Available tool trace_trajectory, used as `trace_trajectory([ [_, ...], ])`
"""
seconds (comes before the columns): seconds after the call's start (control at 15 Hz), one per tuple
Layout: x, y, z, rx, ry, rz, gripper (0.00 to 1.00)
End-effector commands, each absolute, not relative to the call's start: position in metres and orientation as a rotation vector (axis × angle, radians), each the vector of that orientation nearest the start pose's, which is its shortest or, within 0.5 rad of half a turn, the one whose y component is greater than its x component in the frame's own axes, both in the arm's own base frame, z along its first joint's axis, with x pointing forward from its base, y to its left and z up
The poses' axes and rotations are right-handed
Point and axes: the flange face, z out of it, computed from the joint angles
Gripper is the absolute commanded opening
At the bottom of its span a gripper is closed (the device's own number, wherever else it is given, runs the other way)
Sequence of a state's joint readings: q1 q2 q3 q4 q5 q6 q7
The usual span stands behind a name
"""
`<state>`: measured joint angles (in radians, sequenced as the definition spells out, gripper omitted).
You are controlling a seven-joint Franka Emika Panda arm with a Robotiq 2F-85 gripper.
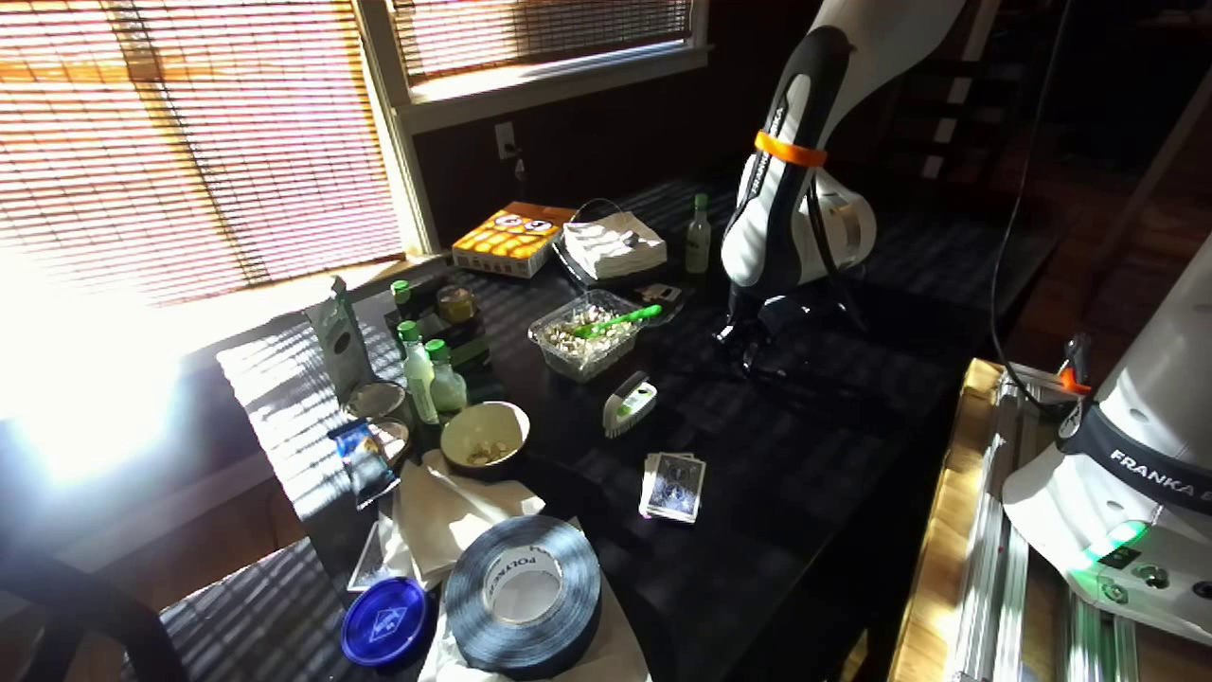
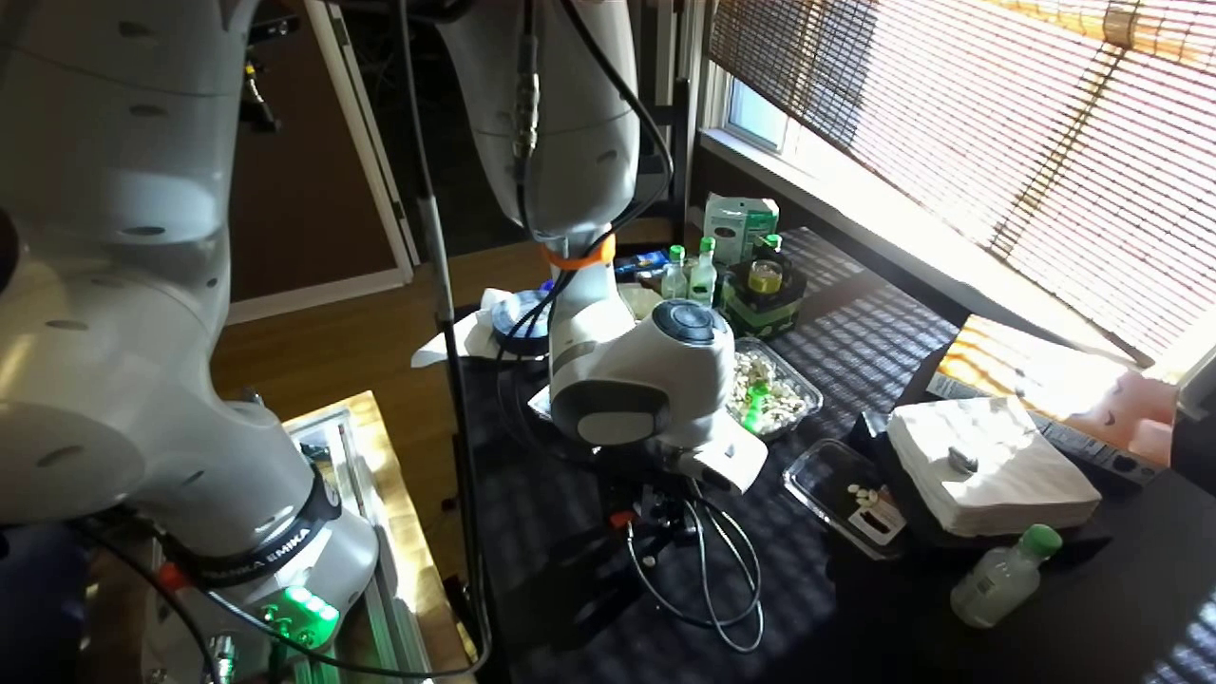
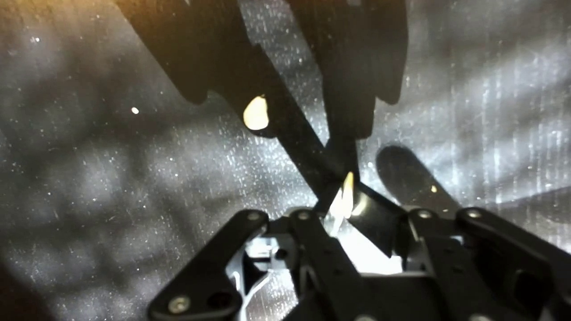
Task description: Pick up the white objects from the black tablecloth and place them inside the white bowl on the left.
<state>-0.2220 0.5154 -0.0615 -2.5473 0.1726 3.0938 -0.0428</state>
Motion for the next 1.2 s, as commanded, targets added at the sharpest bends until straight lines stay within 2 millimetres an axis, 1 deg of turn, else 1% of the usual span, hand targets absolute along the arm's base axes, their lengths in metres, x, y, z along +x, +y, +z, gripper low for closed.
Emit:
trace_trajectory([
  [0.0, 0.408, -0.139, 0.090, -3.089, 0.670, -0.059, 0.03],
  [0.2, 0.411, -0.140, 0.109, -3.040, 0.629, -0.093, 0.03],
  [0.27, 0.415, -0.139, 0.122, -3.022, 0.575, -0.127, 0.03],
  [0.4, 0.425, -0.123, 0.141, -3.002, 0.397, -0.185, 0.03],
  [0.53, 0.433, -0.095, 0.156, -2.980, 0.238, -0.196, 0.03],
  [0.6, 0.435, -0.082, 0.159, -2.968, 0.156, -0.170, 0.03],
  [0.67, 0.440, -0.100, 0.146, -2.977, 0.287, -0.196, 0.13],
  [0.8, 0.444, -0.081, 0.155, -2.966, 0.198, -0.188, 0.13],
  [0.87, 0.444, -0.078, 0.156, -2.966, 0.183, -0.186, 0.13],
  [1.0, 0.442, -0.079, 0.155, -2.967, 0.173, -0.180, 0.13],
  [1.07, 0.449, -0.070, 0.159, -2.969, 0.125, -0.220, 0.03],
  [1.13, 0.462, -0.046, 0.170, -2.976, 0.019, -0.289, 0.03],
])
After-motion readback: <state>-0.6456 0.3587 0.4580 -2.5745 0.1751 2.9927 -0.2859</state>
